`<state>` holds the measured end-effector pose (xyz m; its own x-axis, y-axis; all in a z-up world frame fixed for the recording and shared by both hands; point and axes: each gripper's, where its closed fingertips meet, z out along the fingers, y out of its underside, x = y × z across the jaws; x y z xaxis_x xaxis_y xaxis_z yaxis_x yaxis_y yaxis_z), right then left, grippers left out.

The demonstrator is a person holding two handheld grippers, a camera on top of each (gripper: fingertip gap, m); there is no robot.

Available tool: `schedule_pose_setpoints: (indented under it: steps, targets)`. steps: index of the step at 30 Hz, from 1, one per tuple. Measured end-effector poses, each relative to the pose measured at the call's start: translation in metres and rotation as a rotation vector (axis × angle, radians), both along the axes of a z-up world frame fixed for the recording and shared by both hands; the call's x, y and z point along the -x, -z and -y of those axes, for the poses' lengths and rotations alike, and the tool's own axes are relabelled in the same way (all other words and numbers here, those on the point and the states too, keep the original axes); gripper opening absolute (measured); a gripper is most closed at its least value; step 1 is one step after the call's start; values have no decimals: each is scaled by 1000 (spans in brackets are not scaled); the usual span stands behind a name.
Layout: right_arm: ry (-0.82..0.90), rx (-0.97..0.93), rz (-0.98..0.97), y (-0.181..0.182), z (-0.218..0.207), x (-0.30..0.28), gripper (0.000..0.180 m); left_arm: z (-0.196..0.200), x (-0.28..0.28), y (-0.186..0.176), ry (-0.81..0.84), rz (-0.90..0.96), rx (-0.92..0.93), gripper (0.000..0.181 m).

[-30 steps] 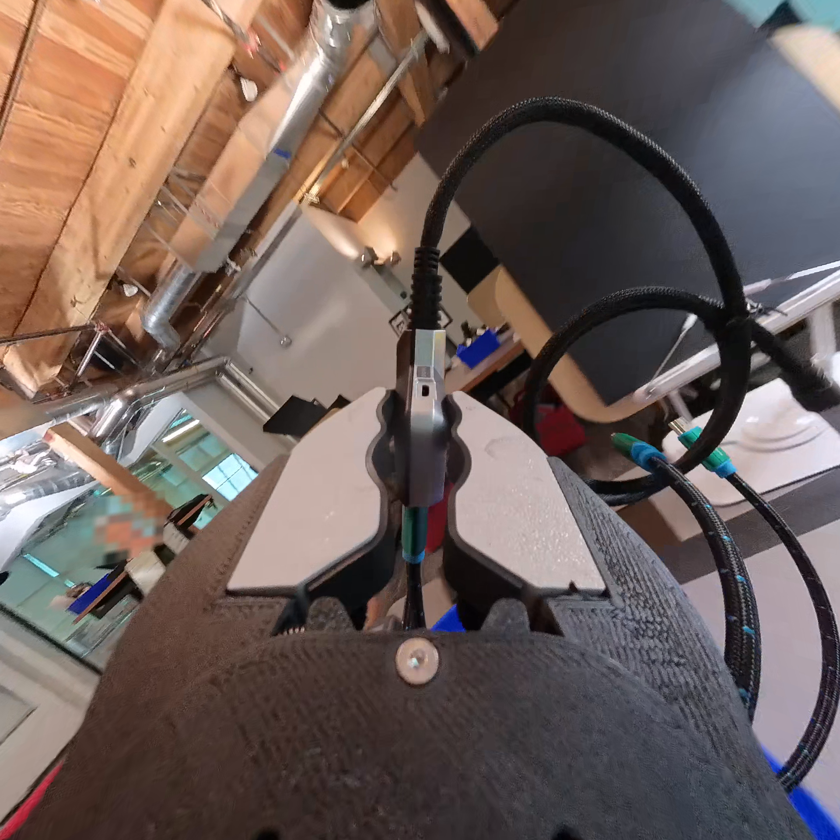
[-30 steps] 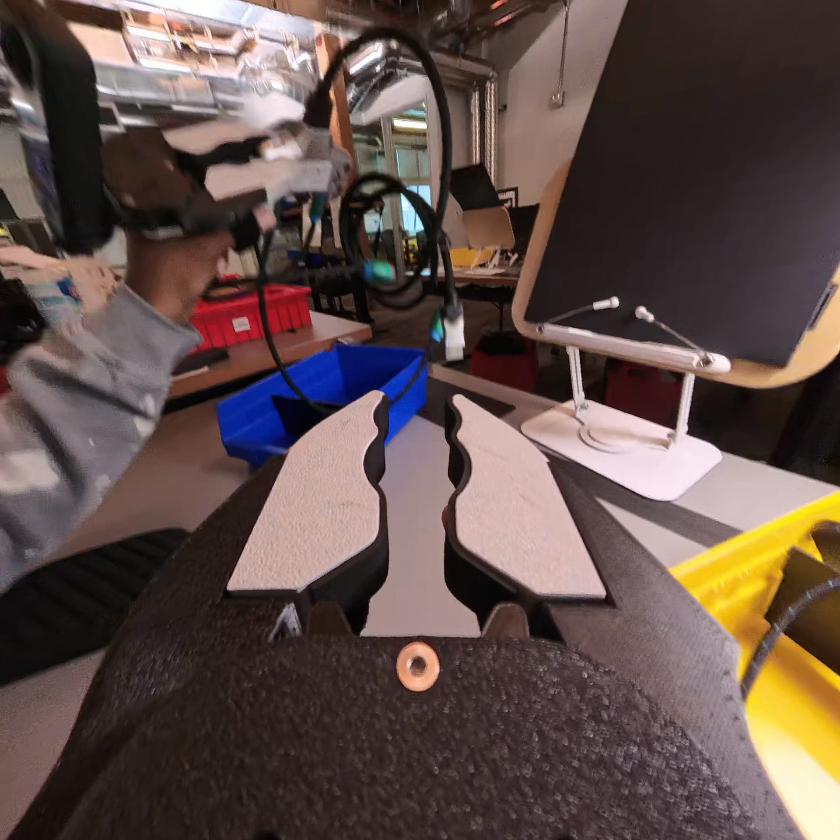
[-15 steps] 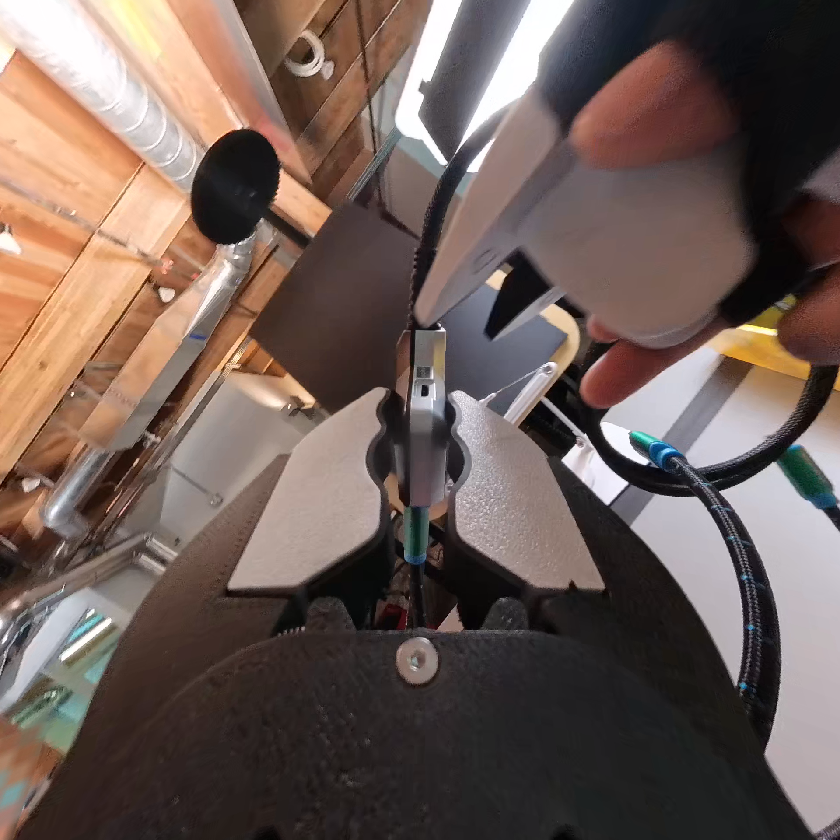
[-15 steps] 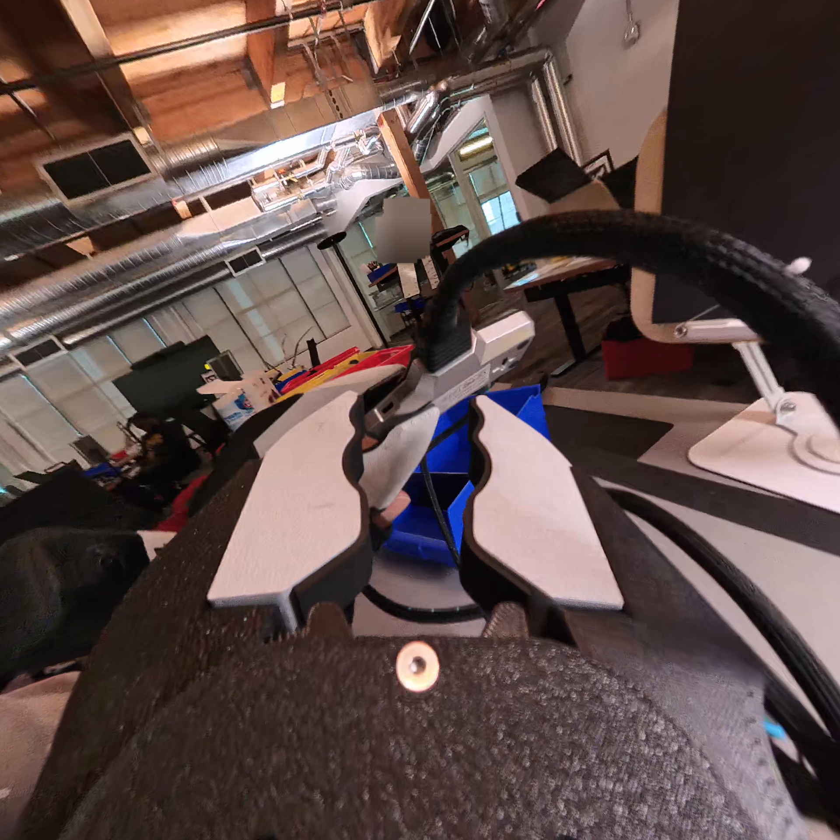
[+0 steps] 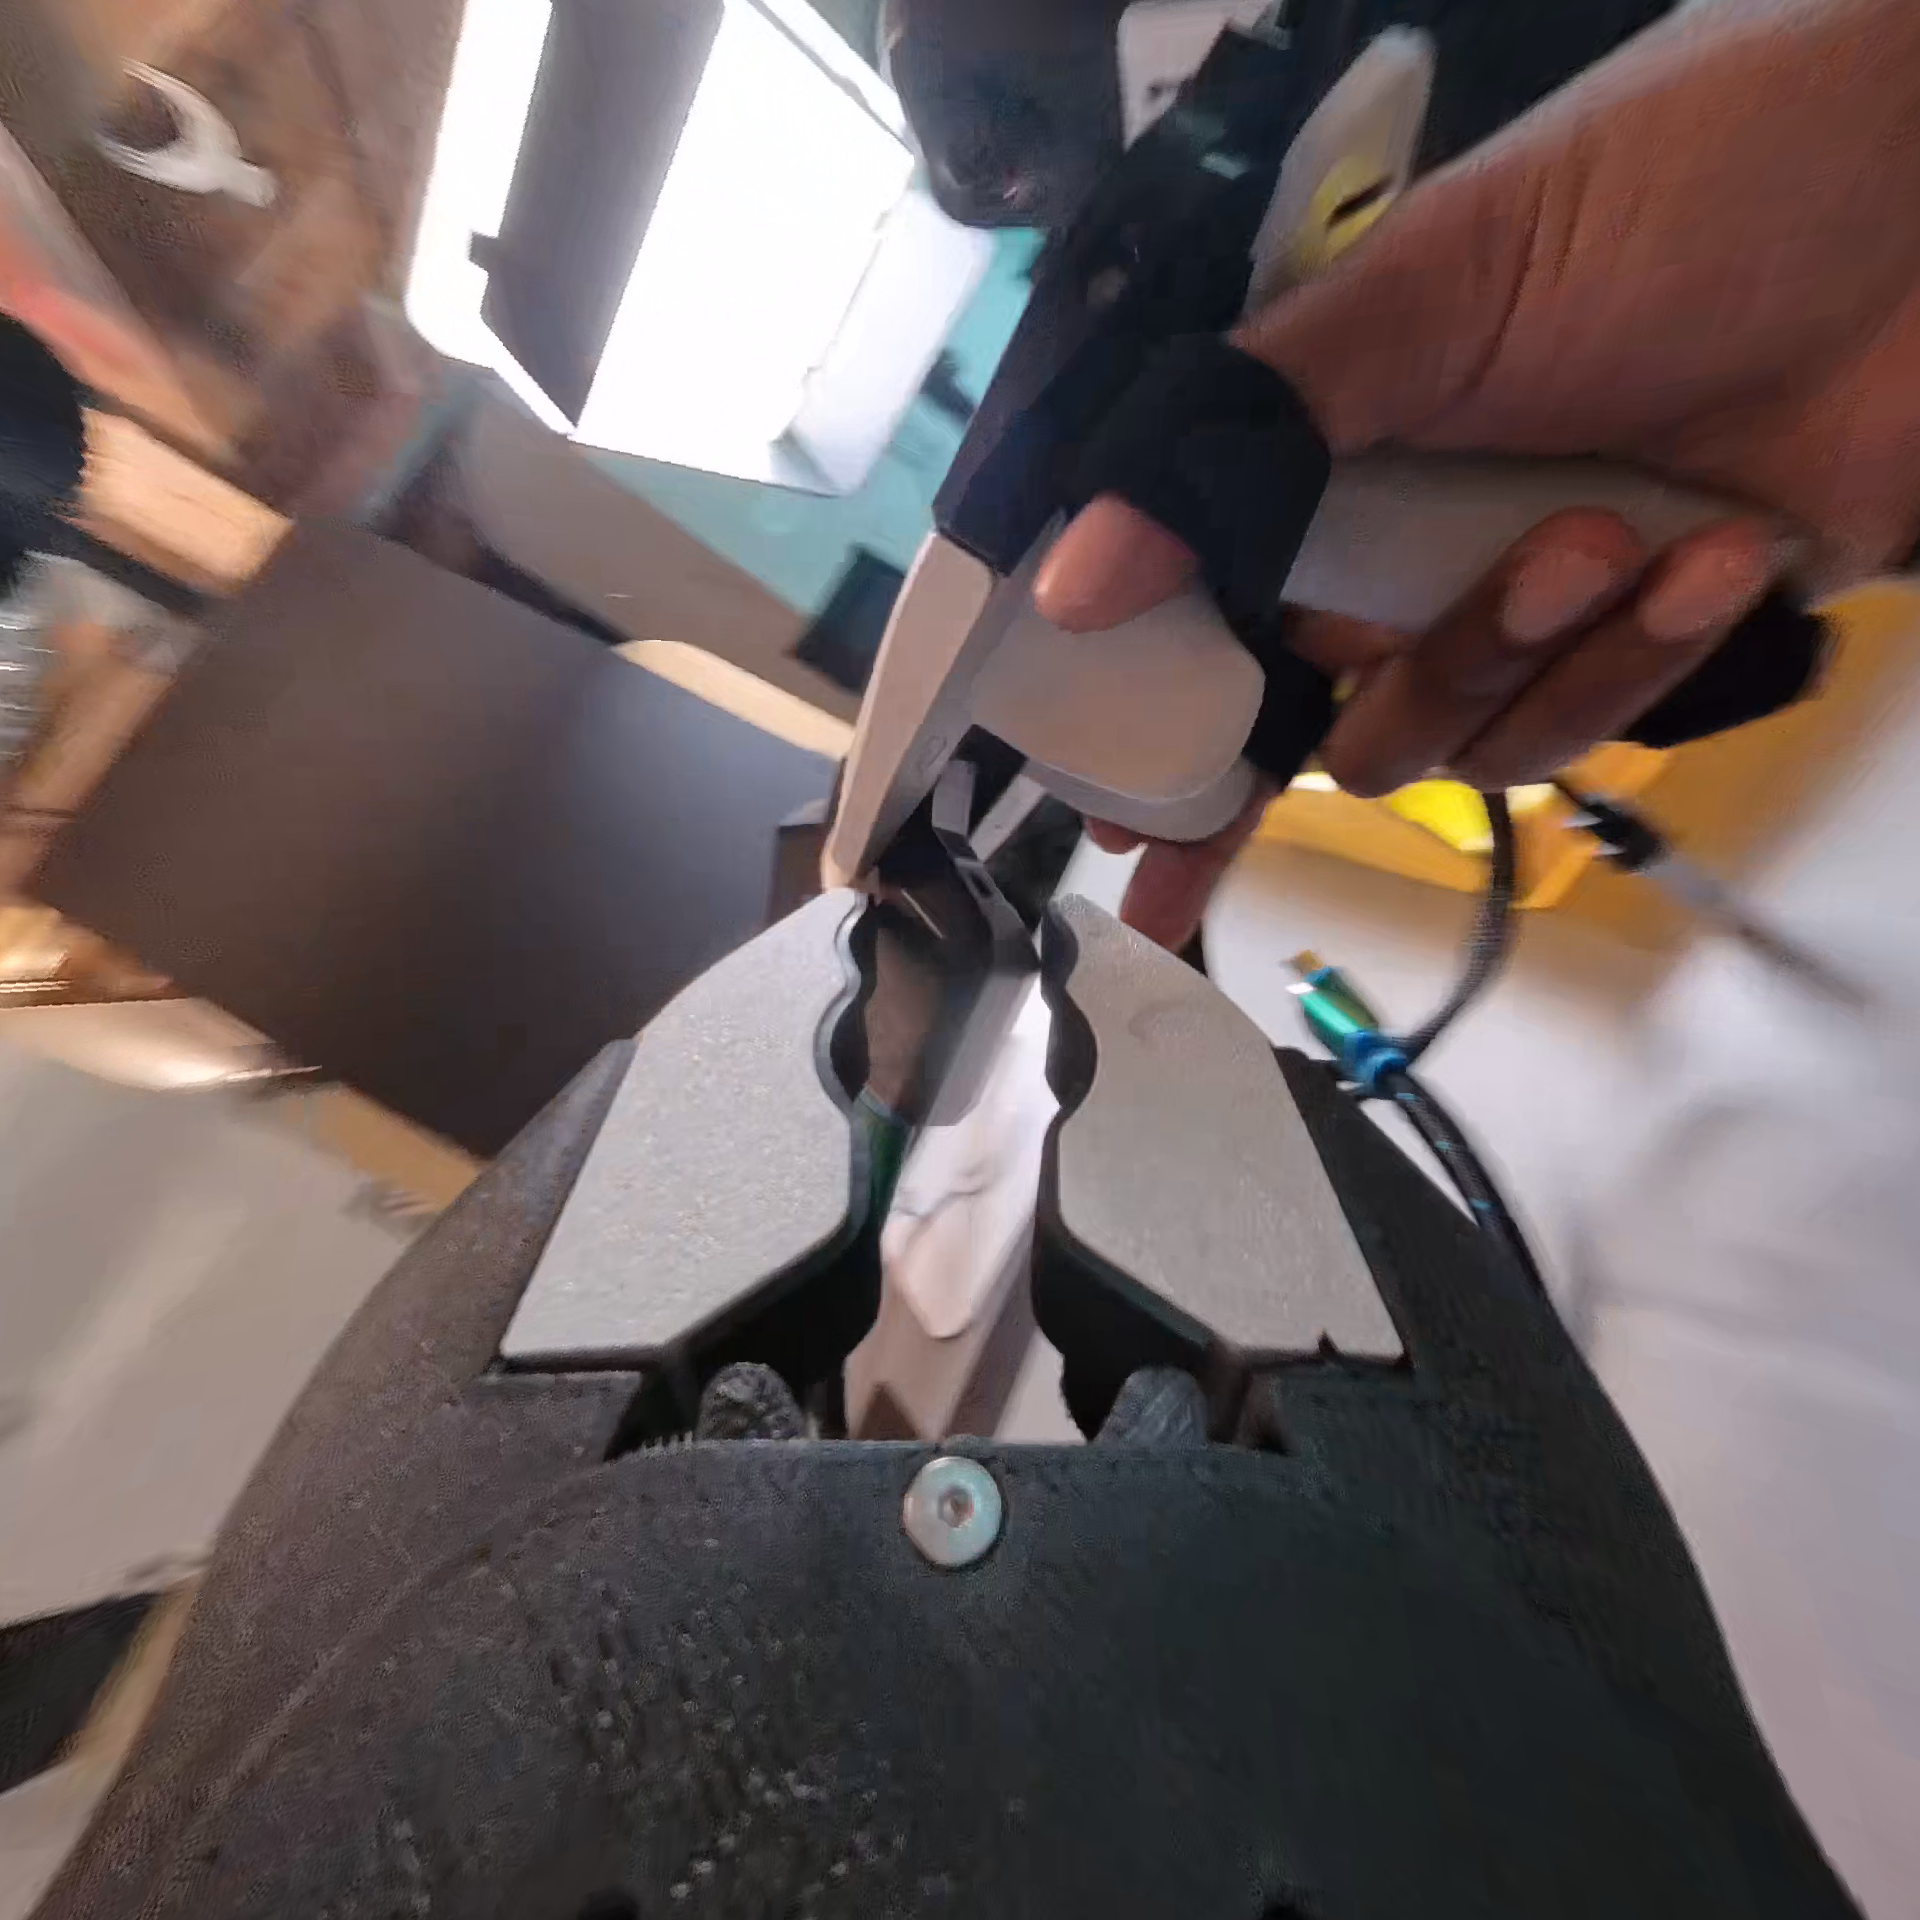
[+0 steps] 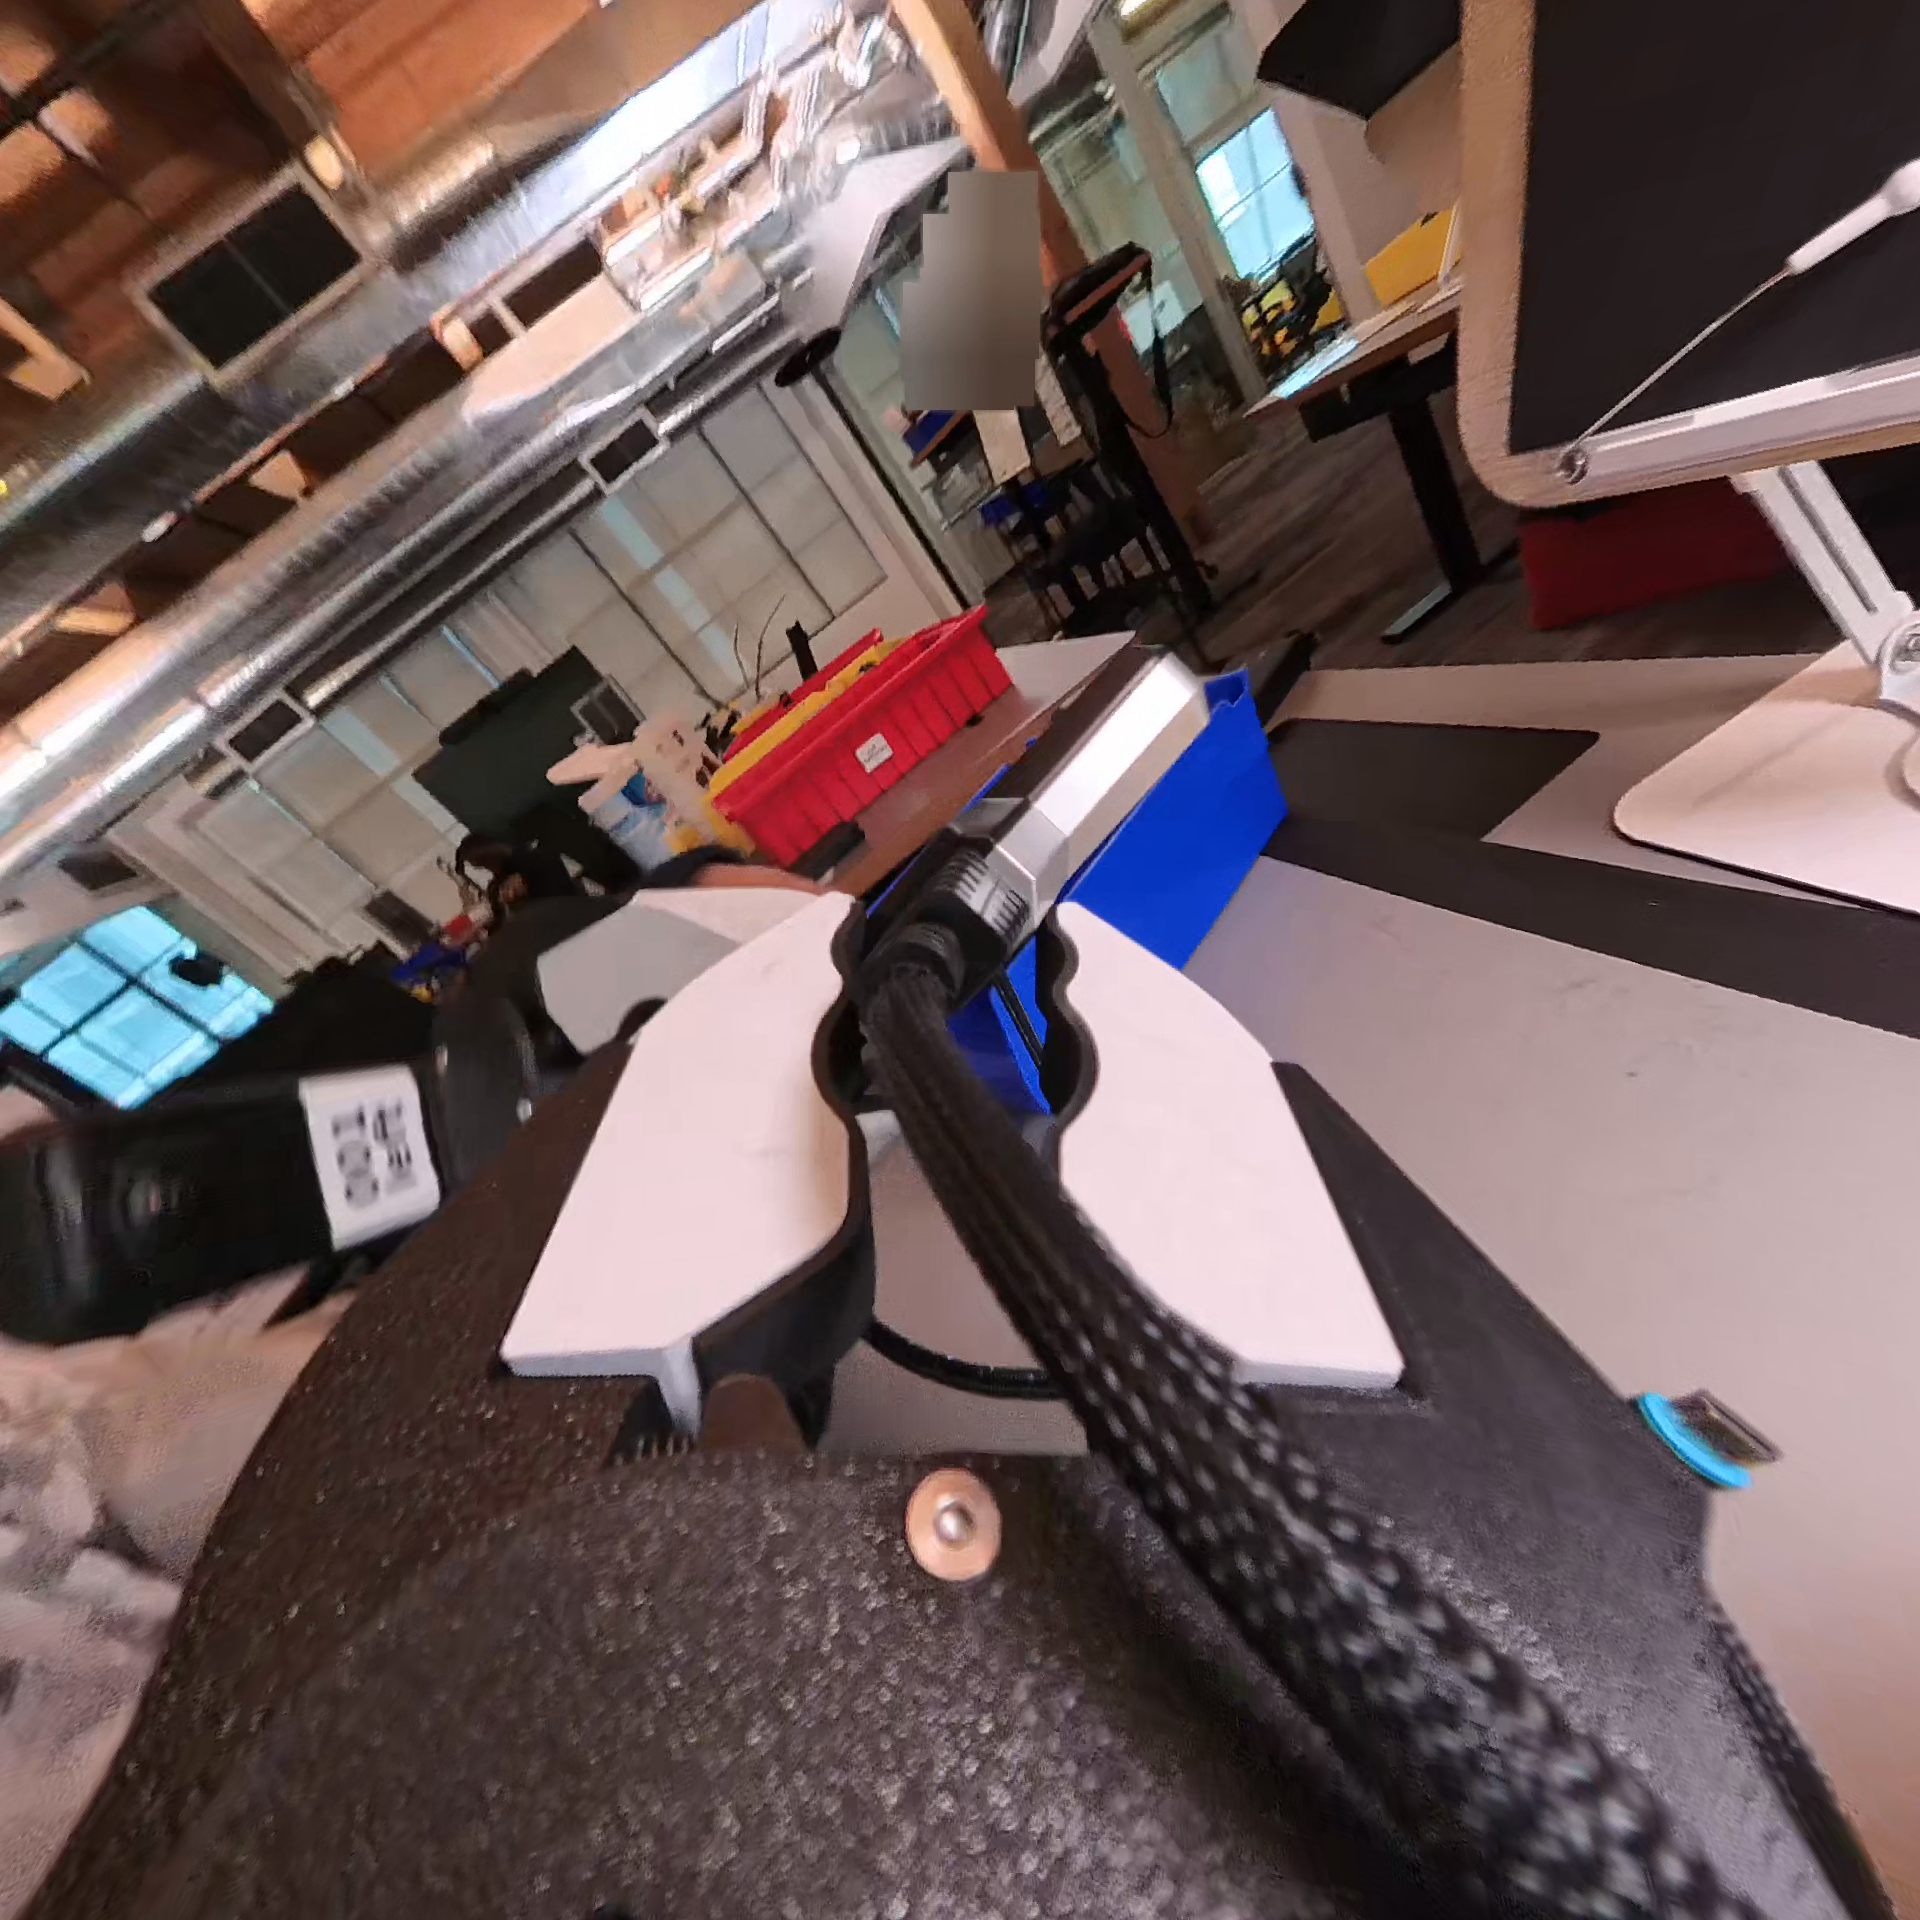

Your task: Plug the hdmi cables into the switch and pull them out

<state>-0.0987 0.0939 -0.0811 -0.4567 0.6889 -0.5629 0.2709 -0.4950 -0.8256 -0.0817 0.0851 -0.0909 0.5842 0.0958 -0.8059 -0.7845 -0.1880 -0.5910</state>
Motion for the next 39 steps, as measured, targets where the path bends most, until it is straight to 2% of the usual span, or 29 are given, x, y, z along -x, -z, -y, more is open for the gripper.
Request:
schedule_pose_setpoints:
  steps: [4,8,11,14,17,18,21,24,28,32,34,36,39]
  targets:
    - [-132,-152,-32,-1,2,-22,30,19,-15,-1,216,365,174,41]
    - [-301,-436,-32,15,18,-56,29,41,-14,-17,353,619,199,49]
    - [-518,-671,5,42,47,-90,29,47,-19,-18,398,673,230,52]
    - [-666,-745,35,54,75,-105,28,55,-55,15,537,726,486,60]
    - [-771,-773,79,64,90,-117,28,68,-88,47,678,698,706,51]
    - [-783,-793,101,68,91,-119,27,73,-96,52,726,698,760,37]
    - [-780,-815,119,71,87,-121,27,73,-100,58,725,724,806,33]
    - [-680,-778,51,56,80,-108,25,68,-93,45,760,737,715,28]
    - [-446,-644,-111,17,56,-84,25,58,-66,18,768,870,518,24]
    - [-293,-582,-144,8,35,-64,42,40,-24,-18,684,1072,210,24]
    - [-239,-536,-163,5,33,-51,43,39,-10,-37,712,1170,46,24]
    - [-198,-470,-212,-4,35,-41,37,41,-7,-46,755,1200,-47,23]
    - [-191,-352,-245,-20,38,-39,27,39,-11,-47,761,1143,-108,24]
